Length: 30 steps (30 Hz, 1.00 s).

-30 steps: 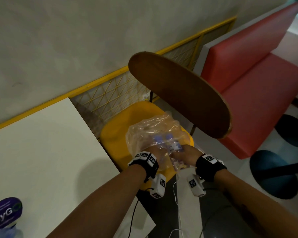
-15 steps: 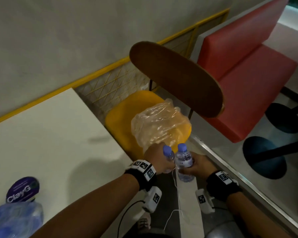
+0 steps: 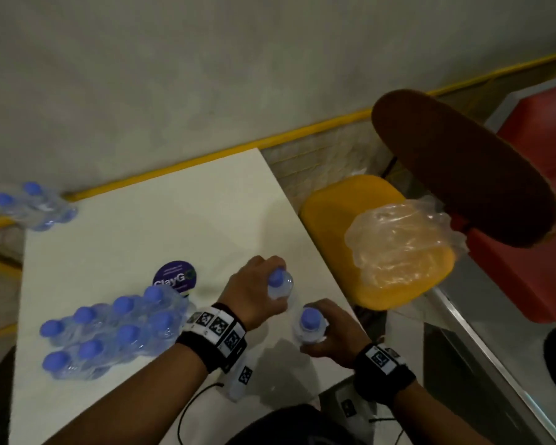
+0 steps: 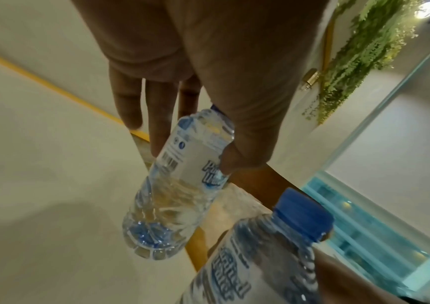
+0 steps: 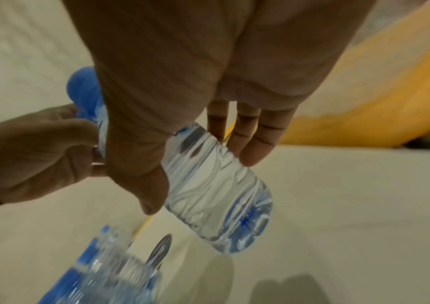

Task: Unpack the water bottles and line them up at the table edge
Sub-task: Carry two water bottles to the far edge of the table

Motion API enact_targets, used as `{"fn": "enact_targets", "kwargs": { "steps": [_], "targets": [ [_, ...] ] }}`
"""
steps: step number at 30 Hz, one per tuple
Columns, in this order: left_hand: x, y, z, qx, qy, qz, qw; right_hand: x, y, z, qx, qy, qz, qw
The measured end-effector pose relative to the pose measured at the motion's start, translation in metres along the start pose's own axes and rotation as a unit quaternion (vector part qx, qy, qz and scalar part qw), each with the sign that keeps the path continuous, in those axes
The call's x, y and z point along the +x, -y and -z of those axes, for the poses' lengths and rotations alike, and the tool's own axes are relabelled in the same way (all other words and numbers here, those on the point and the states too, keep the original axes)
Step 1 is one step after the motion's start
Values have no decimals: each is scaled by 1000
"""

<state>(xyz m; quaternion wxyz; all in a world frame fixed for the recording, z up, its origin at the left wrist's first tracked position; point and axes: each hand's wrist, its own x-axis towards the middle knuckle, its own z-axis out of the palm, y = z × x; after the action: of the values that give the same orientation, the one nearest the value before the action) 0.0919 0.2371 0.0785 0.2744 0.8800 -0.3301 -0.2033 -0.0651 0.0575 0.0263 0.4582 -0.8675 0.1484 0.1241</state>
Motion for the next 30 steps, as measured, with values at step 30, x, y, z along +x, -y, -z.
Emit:
{"fn": "enact_targets", "kwargs": {
  "steps": [30],
  "targets": [
    [-27, 188, 70, 167, 88, 50, 981, 106, 154, -174, -111, 11, -29, 993]
  ]
}}
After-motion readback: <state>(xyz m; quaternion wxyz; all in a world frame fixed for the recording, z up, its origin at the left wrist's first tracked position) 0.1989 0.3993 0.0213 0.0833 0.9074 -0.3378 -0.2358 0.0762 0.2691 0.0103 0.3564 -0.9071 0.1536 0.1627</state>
